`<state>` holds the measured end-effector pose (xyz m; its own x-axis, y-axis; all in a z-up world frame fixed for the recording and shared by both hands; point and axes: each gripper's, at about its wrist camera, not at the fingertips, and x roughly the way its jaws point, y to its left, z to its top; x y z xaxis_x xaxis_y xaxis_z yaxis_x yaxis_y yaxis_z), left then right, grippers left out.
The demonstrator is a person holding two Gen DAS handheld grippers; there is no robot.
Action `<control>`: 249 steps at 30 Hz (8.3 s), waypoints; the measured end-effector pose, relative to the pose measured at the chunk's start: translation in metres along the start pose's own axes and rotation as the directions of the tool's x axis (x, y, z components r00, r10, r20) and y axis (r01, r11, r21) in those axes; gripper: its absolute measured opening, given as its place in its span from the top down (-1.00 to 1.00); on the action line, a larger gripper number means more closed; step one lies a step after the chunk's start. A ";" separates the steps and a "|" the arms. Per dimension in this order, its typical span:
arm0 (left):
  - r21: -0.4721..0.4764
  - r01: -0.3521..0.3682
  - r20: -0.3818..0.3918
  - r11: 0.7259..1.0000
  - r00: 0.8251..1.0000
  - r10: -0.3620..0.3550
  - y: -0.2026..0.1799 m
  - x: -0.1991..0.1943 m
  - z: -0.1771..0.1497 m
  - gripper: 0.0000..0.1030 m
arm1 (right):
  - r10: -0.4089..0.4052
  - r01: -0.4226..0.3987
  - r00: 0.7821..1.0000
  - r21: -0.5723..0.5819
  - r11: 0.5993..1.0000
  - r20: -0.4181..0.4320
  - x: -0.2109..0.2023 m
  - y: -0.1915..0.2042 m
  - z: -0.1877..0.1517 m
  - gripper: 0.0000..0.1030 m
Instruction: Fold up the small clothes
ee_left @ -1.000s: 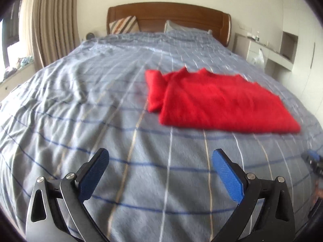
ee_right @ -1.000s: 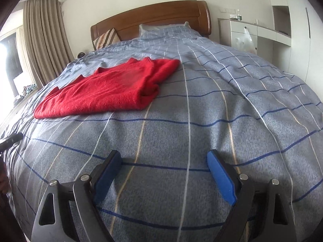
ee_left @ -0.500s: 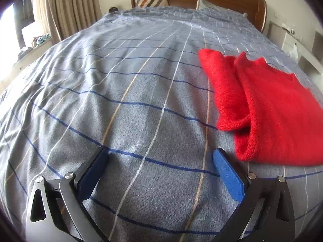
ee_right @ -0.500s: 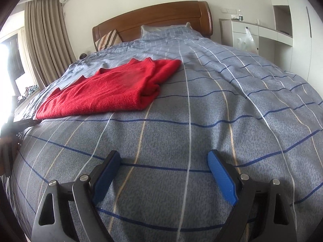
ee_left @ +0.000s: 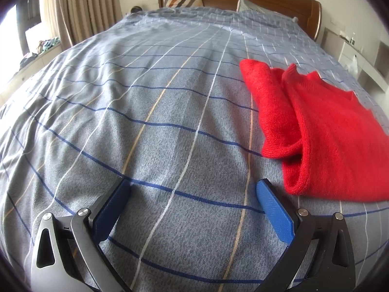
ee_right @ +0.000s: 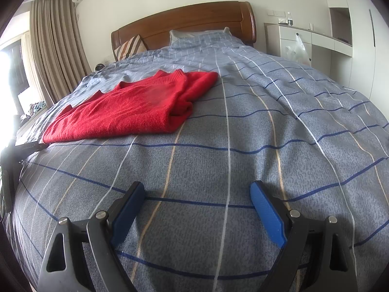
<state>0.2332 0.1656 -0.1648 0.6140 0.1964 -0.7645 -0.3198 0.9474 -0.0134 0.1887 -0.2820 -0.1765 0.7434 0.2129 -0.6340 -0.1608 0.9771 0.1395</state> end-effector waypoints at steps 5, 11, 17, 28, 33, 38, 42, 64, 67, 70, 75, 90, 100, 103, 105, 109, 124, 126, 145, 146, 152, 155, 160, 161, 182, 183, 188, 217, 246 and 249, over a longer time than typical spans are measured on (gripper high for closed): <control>0.000 0.000 0.000 1.000 1.000 0.000 0.000 0.000 0.000 -0.99 | -0.009 0.009 1.000 -0.006 1.000 0.001 0.001 0.001 0.000 -0.71; -0.001 0.001 0.000 1.000 1.000 -0.001 0.000 0.000 0.000 -0.99 | -0.018 0.018 1.000 -0.012 1.000 0.000 0.001 0.002 0.000 -0.71; -0.001 0.001 0.000 1.000 1.000 -0.001 0.000 0.000 0.000 -0.99 | -0.016 0.016 1.000 -0.012 1.000 0.000 0.001 0.002 0.000 -0.71; -0.001 0.001 0.000 1.000 1.000 -0.001 0.000 0.000 0.000 -0.99 | -0.017 0.017 1.000 -0.012 1.000 0.000 0.001 0.002 0.000 -0.71; -0.001 0.001 0.000 1.000 1.000 -0.001 0.000 0.000 0.000 -0.99 | -0.017 0.017 1.000 -0.011 1.000 0.001 0.001 0.002 0.000 -0.71; -0.001 0.001 0.000 1.000 1.000 -0.001 0.000 -0.001 0.000 -0.99 | -0.017 0.017 1.000 -0.011 1.000 0.000 0.001 0.002 0.000 -0.71; -0.001 0.001 0.000 1.000 1.000 -0.001 0.000 -0.001 0.000 -0.99 | -0.017 0.017 1.000 -0.011 1.000 0.001 0.001 0.002 0.000 -0.71; -0.001 0.001 0.000 1.000 1.000 -0.001 0.000 0.000 0.000 -0.99 | -0.016 0.016 1.000 -0.010 1.000 0.001 0.001 0.002 0.000 -0.71; -0.001 0.001 0.000 1.000 1.000 -0.001 0.000 0.000 0.000 -0.99 | -0.010 0.010 1.000 -0.007 1.000 0.002 -0.001 0.002 0.000 -0.72; -0.001 0.001 0.000 1.000 1.000 -0.001 0.000 0.000 0.000 -0.99 | -0.008 0.008 1.000 -0.006 1.000 0.002 -0.001 0.002 0.000 -0.72; -0.001 0.001 0.000 1.000 1.000 -0.001 0.000 -0.001 0.000 -0.99 | -0.011 0.011 1.000 -0.008 1.000 0.002 -0.001 0.002 0.000 -0.72; 0.003 -0.005 -0.003 1.000 1.000 0.005 -0.003 0.000 0.000 -0.99 | 0.015 -0.015 0.996 0.012 1.000 -0.084 -0.006 0.000 0.017 -0.71; 0.000 -0.004 -0.005 1.000 1.000 0.004 -0.002 0.001 0.001 -0.99 | 0.297 -0.234 0.944 0.340 0.911 -0.146 0.083 -0.044 0.138 -0.67; -0.003 0.014 -0.034 1.000 0.999 -0.014 0.000 0.000 0.003 -0.99 | 0.405 -0.269 0.889 0.470 0.840 -0.215 0.131 -0.047 0.143 -0.45; -0.004 0.049 -0.125 0.999 0.991 -0.049 0.004 -0.003 0.008 -0.99 | 0.430 -0.276 0.873 0.493 0.825 -0.230 0.140 -0.044 0.143 0.03; -0.001 0.176 -0.113 0.984 0.978 -0.175 0.013 -0.044 -0.018 -0.99 | 0.372 -0.220 0.869 0.420 0.881 -0.325 0.143 -0.007 0.162 0.82; 0.049 0.131 0.107 0.990 0.985 -0.136 0.033 -0.066 -0.067 -0.99 | 0.395 -0.400 0.801 0.087 0.912 -0.451 0.179 0.280 0.203 0.81; 0.022 0.130 0.108 0.991 0.985 -0.131 0.039 -0.065 -0.066 -0.99 | 0.467 -0.455 0.757 0.143 0.879 -0.458 0.191 0.292 0.190 0.66; 0.019 0.094 0.105 0.995 0.990 -0.095 0.039 -0.057 -0.067 -0.99 | 0.365 -0.513 0.789 -0.203 0.834 -0.493 0.143 0.313 0.110 0.36; 0.022 0.094 0.106 0.995 0.990 -0.096 0.038 -0.058 -0.068 -0.99 | 0.350 -0.503 0.805 -0.237 0.831 -0.479 0.141 0.320 0.105 0.36; 0.036 0.083 0.102 0.996 0.991 -0.086 0.035 -0.058 -0.070 -0.99 | 0.414 -0.510 0.831 -0.209 0.834 -0.371 0.089 0.287 0.131 0.36; 0.034 0.080 0.094 0.996 0.992 -0.083 0.034 -0.059 -0.069 -0.99 | 0.316 -0.394 0.897 -0.236 0.888 -0.308 0.071 0.240 0.133 0.36; 0.028 0.224 0.128 0.974 0.966 -0.225 0.030 -0.093 -0.046 -0.99 | 0.277 -0.372 0.875 -0.186 0.909 -0.397 0.107 0.212 0.098 0.36; 0.041 0.264 0.153 0.964 0.951 -0.268 0.025 -0.103 -0.034 -0.99 | 0.312 -0.397 0.869 -0.164 0.903 -0.385 0.104 0.208 0.103 0.34; -0.040 0.496 -0.293 0.867 0.824 -0.485 -0.053 0.052 0.093 0.43 | 0.398 -0.340 0.860 0.221 0.914 -0.321 0.212 0.188 0.162 0.34; -0.048 0.496 -0.286 0.867 0.825 -0.488 -0.053 0.050 0.091 0.46 | 0.320 -0.308 0.894 0.090 0.947 -0.313 0.203 0.205 0.164 0.37; 0.006 0.500 -0.177 0.866 0.853 -0.491 -0.049 0.012 0.102 0.62 | 0.210 -0.249 0.961 -0.239 0.938 -0.177 0.152 0.255 0.180 0.42; 0.066 -0.021 0.234 0.998 0.972 0.005 -0.030 -0.194 0.012 -0.99 | 0.081 -0.100 0.993 -0.259 0.961 -0.083 -0.068 0.183 0.111 -0.98; 0.210 -0.066 0.126 0.975 0.991 0.039 -0.062 -0.247 -0.058 -0.99 | 0.025 -0.048 0.995 -0.235 0.971 -0.099 -0.145 0.195 0.067 -0.99; 0.220 -0.005 0.117 0.975 0.993 -0.021 -0.059 -0.257 -0.066 -0.99 | 0.016 -0.039 0.995 -0.230 0.972 -0.102 -0.156 0.193 0.059 -0.99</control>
<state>0.0470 0.0422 -0.0098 0.7007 0.2044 -0.6835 -0.1560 0.9788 0.1327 0.0796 -0.1263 -0.0059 0.6707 0.2271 -0.7061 -0.3347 0.9422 -0.0148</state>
